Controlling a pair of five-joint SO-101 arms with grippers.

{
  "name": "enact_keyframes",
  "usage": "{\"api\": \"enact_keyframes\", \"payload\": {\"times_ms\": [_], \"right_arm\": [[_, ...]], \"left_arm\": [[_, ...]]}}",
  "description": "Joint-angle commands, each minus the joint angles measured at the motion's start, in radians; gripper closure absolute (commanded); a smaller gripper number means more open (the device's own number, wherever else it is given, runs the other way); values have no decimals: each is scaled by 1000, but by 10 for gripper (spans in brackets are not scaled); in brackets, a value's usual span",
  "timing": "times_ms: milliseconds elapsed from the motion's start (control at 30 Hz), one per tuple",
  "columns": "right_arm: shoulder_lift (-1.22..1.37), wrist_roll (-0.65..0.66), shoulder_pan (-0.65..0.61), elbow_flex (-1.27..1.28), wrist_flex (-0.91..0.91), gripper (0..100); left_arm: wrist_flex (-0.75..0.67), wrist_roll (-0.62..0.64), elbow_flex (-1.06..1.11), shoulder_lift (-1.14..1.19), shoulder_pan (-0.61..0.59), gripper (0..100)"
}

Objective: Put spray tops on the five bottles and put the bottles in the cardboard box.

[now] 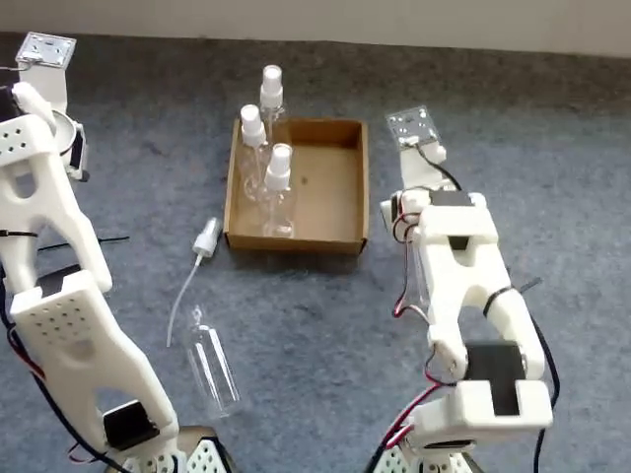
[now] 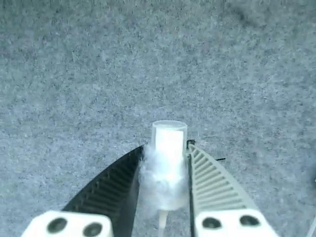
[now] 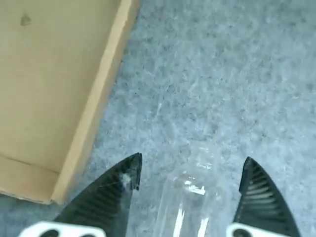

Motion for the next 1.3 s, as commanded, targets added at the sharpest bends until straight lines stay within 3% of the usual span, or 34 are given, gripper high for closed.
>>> {"api": "enact_keyframes", "payload": {"times_ms": [0, 267, 1033, 1267], "right_arm": [[81, 12, 15, -153, 56, 735], [183, 14, 47, -295, 182, 735], [275, 48, 90, -298, 186, 736], [275, 51, 90, -298, 186, 872]], "left_arm": [[-11, -5, -12, -18, -16, 961], [-18, -6, -12, -18, -36, 961], [-17, -6, -12, -22, -38, 961], [-17, -6, -12, -22, -38, 961]]}}
